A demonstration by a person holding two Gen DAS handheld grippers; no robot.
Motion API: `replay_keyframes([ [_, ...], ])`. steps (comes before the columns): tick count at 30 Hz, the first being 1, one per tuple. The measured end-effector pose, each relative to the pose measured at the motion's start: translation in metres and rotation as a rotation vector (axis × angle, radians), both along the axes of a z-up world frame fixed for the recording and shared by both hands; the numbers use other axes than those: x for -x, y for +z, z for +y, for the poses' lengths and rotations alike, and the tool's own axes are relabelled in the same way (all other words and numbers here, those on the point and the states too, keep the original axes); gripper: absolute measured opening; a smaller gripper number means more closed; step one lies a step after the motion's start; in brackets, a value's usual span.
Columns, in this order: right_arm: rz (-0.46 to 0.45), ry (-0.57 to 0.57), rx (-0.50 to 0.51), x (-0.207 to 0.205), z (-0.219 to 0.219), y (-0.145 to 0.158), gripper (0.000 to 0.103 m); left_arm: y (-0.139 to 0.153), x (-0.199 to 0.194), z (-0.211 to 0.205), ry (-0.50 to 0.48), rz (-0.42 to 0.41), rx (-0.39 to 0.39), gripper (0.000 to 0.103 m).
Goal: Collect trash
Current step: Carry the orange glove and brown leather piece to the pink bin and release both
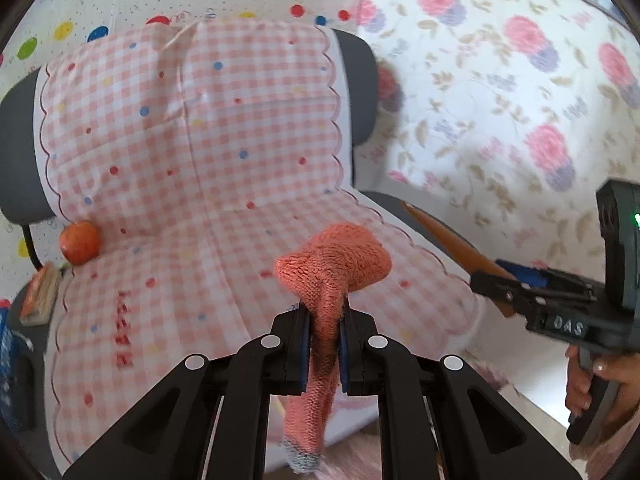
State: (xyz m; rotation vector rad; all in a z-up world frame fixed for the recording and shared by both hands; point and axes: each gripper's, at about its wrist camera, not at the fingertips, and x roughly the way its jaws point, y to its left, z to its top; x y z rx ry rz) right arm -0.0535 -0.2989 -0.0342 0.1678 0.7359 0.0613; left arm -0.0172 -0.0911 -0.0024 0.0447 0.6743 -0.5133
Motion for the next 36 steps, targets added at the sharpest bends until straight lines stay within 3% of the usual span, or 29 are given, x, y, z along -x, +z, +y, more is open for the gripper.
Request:
replay_keyframes([
  [8,0.037,-0.083,0.042,0.064,-0.012,-0.012,0.052,-0.031,0.052,-0.024,-0.074,0.041,-0.013,0.012],
  [19,0.075,-0.251,0.111,0.153,-0.042,-0.025,0.053,-0.053,0.097,-0.099,-0.299,0.082,-0.02,0.012],
  [28,0.069,-0.328,0.065,0.175,-0.07,-0.033,0.053,-0.056,0.108,-0.15,-0.406,0.091,-0.026,0.015],
  [29,0.065,-0.328,0.054,0.175,-0.075,-0.035,0.054,-0.057,0.107,-0.154,-0.412,0.095,-0.029,0.018],
  [31,0.064,-0.334,0.042,0.171,-0.081,-0.038,0.054,-0.061,0.103,-0.163,-0.412,0.115,-0.045,0.049],
  [32,0.074,-0.337,0.032,0.169,-0.086,-0.041,0.06,-0.063,0.1,-0.165,-0.377,0.106,-0.056,0.068],
  [33,0.079,-0.352,0.025,0.169,-0.09,-0.043,0.066,-0.065,0.097,-0.163,-0.356,0.099,-0.059,0.077],
  [36,0.09,-0.38,0.004,0.176,-0.102,-0.047,0.071,-0.067,0.093,-0.155,-0.343,0.108,-0.054,0.08],
])
